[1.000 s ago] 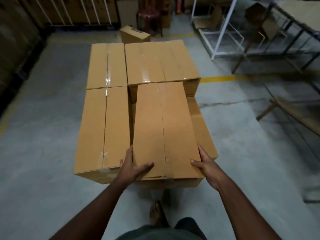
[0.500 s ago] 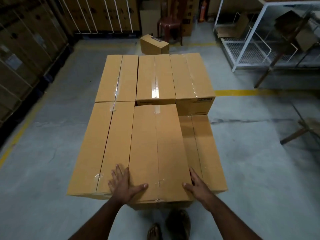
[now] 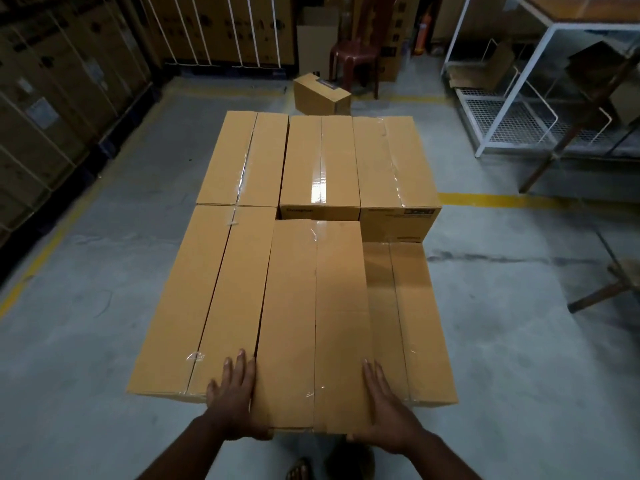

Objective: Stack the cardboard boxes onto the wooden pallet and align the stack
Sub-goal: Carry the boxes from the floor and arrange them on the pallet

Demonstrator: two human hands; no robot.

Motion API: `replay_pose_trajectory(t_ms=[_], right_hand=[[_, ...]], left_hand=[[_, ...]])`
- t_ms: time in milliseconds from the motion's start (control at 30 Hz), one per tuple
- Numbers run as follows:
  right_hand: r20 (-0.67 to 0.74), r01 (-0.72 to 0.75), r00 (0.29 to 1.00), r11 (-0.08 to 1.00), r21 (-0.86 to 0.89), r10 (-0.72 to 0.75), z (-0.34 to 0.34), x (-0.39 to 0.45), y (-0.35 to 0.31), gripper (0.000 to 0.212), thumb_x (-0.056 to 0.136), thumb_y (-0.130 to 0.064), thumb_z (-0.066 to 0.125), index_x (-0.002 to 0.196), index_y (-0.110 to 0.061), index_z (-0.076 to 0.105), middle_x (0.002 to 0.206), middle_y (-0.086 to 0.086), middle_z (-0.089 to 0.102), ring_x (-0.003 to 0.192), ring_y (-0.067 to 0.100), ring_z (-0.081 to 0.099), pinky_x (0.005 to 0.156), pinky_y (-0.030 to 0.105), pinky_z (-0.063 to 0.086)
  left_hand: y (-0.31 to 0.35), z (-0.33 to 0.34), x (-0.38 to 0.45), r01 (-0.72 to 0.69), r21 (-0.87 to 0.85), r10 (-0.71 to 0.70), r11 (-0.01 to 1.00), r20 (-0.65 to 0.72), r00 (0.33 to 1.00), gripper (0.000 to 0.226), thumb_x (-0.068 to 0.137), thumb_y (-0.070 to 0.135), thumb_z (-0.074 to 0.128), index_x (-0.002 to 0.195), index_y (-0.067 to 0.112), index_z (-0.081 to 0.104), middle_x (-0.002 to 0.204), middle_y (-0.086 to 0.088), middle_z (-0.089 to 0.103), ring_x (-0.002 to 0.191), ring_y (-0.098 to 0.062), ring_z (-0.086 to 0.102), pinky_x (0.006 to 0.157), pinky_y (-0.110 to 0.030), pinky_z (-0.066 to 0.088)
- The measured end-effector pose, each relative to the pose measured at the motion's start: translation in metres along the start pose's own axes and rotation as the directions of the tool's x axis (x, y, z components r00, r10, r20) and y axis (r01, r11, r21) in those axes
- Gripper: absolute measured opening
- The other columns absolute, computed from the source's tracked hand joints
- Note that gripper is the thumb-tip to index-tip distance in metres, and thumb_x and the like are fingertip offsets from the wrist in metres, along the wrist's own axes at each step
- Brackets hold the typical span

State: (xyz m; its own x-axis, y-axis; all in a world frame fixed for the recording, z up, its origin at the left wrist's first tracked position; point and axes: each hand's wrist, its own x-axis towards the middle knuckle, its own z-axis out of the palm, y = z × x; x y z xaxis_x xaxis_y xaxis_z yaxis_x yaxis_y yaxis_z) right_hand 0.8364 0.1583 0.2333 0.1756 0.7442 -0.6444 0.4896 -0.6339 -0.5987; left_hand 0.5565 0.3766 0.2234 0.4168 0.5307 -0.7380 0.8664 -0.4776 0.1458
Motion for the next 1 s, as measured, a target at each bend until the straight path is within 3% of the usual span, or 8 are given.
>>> replay_pose_trajectory(t_ms=[67,167,433,667,800,1000], right_hand=[[-0.001,0.019,1.000,0.987,-0.162,-0.019,0.006,0.002,0.003,0.157,0.059,-0.065,0.091,0.152,-0.047,-0.035,0.159,-0.009,-0.048,0.160,0.026,0.006,0.119,0.044,0.037],[-0.064,0.017,0.997,0.962,-0.274,-0.036,0.010,0.005,0.001,0.145,0.075,-0.052,0.087,0.154,-0.043,-0.034,0.163,-0.003,-0.043,0.158,0.028,0.018,0.114,0.040,0.045],[-0.233,-0.032,0.972,0.956,-0.291,-0.039,0.012,0.015,-0.024,0.110,0.094,-0.028,0.073,0.165,-0.032,-0.010,0.172,0.006,-0.024,0.143,0.029,0.047,0.100,0.034,0.050],[-0.314,-0.101,0.950,0.953,-0.287,0.006,0.011,0.009,-0.029,0.096,0.097,-0.007,0.062,0.166,-0.037,0.002,0.174,0.004,-0.013,0.120,0.025,0.063,0.090,0.032,0.056],[-0.355,-0.128,0.935,0.950,-0.286,0.019,0.017,0.008,-0.035,0.092,0.098,0.000,0.057,0.167,-0.034,0.006,0.174,0.006,-0.012,0.121,0.025,0.063,0.092,0.032,0.056],[-0.360,-0.155,0.932,0.947,-0.283,0.045,0.024,0.009,-0.045,0.092,0.098,0.002,0.055,0.167,-0.033,0.005,0.174,0.006,-0.014,0.102,0.018,0.063,0.071,0.022,0.045]], left_hand=[[-0.006,0.005,-0.001,-0.038,0.058,0.038,0.998,0.008,0.999,0.171,0.046,0.088,0.076,0.147,0.010,-0.038,0.152,-0.006,-0.053,0.147,-0.037,-0.037,0.119,-0.069,-0.003],[-0.009,0.007,-0.003,-0.053,0.058,0.055,0.997,-0.038,0.998,0.160,0.061,0.074,0.081,0.150,0.013,-0.036,0.154,-0.004,-0.050,0.149,-0.034,-0.035,0.121,-0.067,-0.003],[-0.008,0.009,-0.004,-0.038,-0.017,0.034,0.999,-0.207,0.978,0.114,0.090,0.059,0.067,0.162,0.027,-0.016,0.170,0.003,-0.023,0.158,-0.029,-0.013,0.124,-0.060,0.011],[-0.002,0.011,0.000,-0.007,-0.028,0.000,1.000,-0.245,0.969,0.111,0.090,0.060,0.065,0.162,0.032,-0.014,0.172,0.003,-0.018,0.159,-0.031,-0.009,0.124,-0.061,0.015],[0.002,0.010,0.001,0.015,-0.018,-0.019,1.000,-0.243,0.970,0.109,0.091,0.057,0.065,0.162,0.032,-0.014,0.172,0.003,-0.017,0.159,-0.031,-0.008,0.123,-0.062,0.017],[0.002,0.008,0.001,-0.005,-0.049,-0.006,0.999,-0.231,0.973,0.102,0.098,0.041,0.064,0.163,0.026,-0.012,0.172,0.003,-0.017,0.159,-0.032,-0.008,0.123,-0.063,0.015]])
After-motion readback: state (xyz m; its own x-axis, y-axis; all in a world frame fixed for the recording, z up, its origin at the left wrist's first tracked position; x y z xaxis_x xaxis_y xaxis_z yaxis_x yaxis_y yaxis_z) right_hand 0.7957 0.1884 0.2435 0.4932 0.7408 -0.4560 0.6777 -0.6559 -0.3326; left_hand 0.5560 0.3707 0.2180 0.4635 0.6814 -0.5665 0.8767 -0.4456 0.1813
